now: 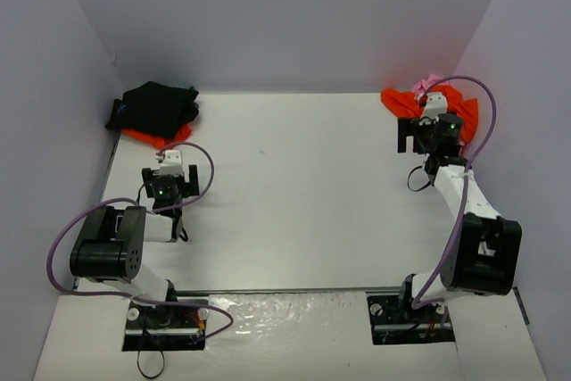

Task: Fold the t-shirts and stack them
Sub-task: Grab the tshirt from the pile

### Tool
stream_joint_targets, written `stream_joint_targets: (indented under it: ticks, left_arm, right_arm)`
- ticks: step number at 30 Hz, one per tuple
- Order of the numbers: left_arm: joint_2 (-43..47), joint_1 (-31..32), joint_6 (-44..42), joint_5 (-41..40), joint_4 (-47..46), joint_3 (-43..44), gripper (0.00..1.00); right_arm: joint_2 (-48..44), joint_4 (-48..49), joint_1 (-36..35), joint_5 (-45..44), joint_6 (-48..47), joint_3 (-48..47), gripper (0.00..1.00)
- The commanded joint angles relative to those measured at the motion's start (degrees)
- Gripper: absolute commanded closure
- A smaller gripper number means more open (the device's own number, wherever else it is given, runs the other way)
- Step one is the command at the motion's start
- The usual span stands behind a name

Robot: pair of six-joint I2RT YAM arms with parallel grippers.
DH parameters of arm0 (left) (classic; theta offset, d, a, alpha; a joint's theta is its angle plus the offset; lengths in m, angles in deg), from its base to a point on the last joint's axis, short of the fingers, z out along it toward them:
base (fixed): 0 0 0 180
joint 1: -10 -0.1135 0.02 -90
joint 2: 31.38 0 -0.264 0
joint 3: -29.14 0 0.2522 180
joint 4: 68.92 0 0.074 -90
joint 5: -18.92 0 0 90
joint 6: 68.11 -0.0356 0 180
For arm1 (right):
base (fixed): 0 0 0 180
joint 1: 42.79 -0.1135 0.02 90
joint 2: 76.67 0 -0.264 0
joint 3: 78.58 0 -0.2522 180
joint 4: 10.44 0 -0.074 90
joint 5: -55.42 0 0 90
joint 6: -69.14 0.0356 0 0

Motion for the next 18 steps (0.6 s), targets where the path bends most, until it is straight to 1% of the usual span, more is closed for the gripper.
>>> stream_joint_targets:
  ticks: [1, 4, 6, 8, 10, 11, 13, 15, 18]
  left_arm:
    - [1.28, 0.14, -0.07, 0.32, -3.57, 2.53, 0.03]
    - [1.27, 0.19, -0.15, 0.32, -3.6, 2.54, 0.03]
    - [1.19, 0.2, -0.07, 0.32, -3.54, 2.54, 0.03]
    - [1.19, 0.2, -0.16, 0.32, -3.6, 2.54, 0.03]
    - [1.19, 0.2, -0.09, 0.32, -3.6, 2.54, 0.03]
    - [1.19, 0.2, -0.11, 0.32, -3.6, 2.54, 0.03]
    - [1.19, 0.2, -0.07, 0.32, -3.52, 2.54, 0.03]
    - [1.27, 0.2, -0.07, 0.32, -3.6, 2.54, 0.03]
    - [1.19, 0.2, -0.15, 0.4, -3.6, 2.54, 0.03]
  right_arm:
    - [-4.29, 4.74, -1.62, -6.86, -2.66, -0.6, 0.0]
    - [-5.01, 7.32, -1.25, -13.85, -1.09, -1.76, 0.0]
    - [-5.76, 5.59, -0.22, -12.83, 3.61, -3.59, 0.0]
    - [-5.75, 2.31, -0.29, -9.64, 5.7, -5.05, 0.0]
    - [-4.75, -1.59, -1.2, -4.11, 3.02, -6.5, 0.0]
    - [-3.71, -2.99, -2.88, -4.66, 0.55, -6.94, 0.0]
    - [-2.53, -3.98, -6.66, -7.34, -4.42, -6.84, 0.0]
    - [-2.56, -2.05, -7.86, -9.89, -4.37, -6.44, 0.0]
    - [0.55, -3.42, -11.57, -17.51, -8.03, -10.88, 0.0]
